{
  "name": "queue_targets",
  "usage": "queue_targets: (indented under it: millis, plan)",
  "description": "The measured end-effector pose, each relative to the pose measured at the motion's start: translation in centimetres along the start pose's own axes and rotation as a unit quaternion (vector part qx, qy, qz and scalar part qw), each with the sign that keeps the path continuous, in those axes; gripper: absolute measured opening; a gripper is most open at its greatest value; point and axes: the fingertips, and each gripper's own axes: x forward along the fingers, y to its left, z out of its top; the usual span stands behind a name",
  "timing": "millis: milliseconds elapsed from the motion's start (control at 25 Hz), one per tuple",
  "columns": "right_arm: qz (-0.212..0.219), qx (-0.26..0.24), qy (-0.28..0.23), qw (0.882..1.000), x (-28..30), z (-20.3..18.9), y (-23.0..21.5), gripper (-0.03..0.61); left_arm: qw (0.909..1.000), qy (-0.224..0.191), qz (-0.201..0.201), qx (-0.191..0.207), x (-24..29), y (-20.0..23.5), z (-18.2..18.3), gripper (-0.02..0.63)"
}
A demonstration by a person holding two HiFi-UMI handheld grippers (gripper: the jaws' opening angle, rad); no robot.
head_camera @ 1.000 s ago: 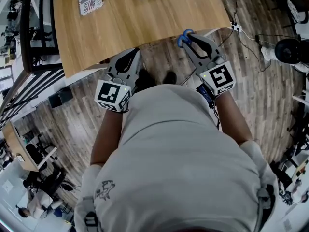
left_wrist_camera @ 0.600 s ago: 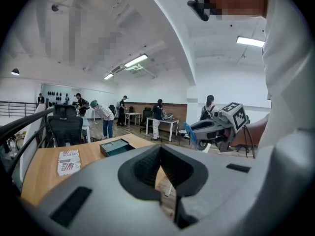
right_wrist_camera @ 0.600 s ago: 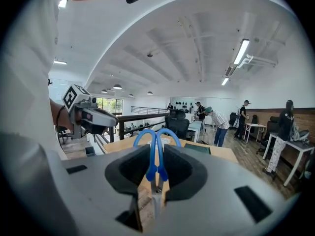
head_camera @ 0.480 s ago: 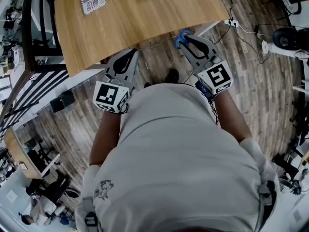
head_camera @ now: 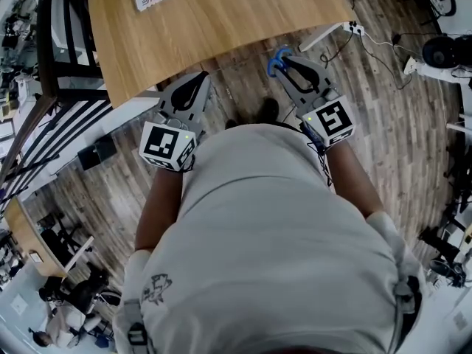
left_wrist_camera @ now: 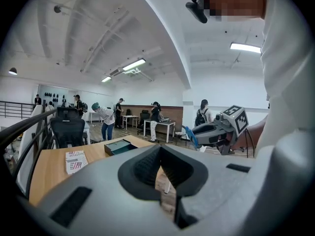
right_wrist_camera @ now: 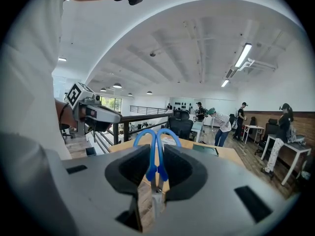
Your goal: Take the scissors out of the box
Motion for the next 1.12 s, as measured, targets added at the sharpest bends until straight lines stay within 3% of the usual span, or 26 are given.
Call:
queue_targets:
  millis: [560, 1120]
  plan:
    - [-0.019, -0.011, -0.014, 1.000, -1.4, 0.2, 6.3, 0.095, 0.9998, -0.011, -0.016, 0.003, -4.8, -1.2, -1.6, 0.005]
    - [-0.022, -0.026, -0.019, 0.999, -1.3, 1.5, 8.0, 0.095, 0.9996, -0.019, -0.019, 0.005, -6.3, -1.3, -1.3, 0.005]
